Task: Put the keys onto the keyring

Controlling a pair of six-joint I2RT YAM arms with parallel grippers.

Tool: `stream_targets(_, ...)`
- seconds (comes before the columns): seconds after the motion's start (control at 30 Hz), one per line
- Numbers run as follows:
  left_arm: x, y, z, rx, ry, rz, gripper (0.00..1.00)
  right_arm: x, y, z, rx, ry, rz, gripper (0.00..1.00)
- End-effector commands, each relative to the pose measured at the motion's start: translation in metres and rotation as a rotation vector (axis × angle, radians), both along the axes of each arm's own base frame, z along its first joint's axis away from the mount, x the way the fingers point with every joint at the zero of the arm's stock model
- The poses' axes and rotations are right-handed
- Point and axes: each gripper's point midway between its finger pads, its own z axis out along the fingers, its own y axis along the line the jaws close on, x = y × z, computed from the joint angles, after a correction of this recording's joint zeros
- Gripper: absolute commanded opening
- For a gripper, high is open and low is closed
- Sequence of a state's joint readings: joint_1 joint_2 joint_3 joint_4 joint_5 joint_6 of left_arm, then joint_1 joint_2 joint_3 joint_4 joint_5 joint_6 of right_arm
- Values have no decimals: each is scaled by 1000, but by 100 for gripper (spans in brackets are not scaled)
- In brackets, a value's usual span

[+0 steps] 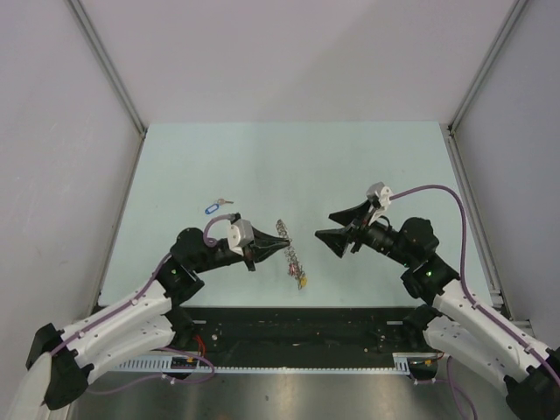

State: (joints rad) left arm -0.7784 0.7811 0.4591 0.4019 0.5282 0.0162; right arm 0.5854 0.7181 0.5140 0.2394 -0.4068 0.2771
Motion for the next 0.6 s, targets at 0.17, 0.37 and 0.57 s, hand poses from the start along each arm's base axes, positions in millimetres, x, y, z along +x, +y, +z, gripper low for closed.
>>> stream_targets(0.17, 8, 5, 31, -145, 27, 66, 0, -23, 40, 32, 124, -171, 25, 65)
stream_targets(0.37, 14, 4, 28, -143, 54, 91, 0, -19, 46, 38, 120, -242, -79, 53)
stream_targets(0.57, 16, 5, 27, -143, 61, 101, 0, -19, 56, 38, 122, -260, -81, 46)
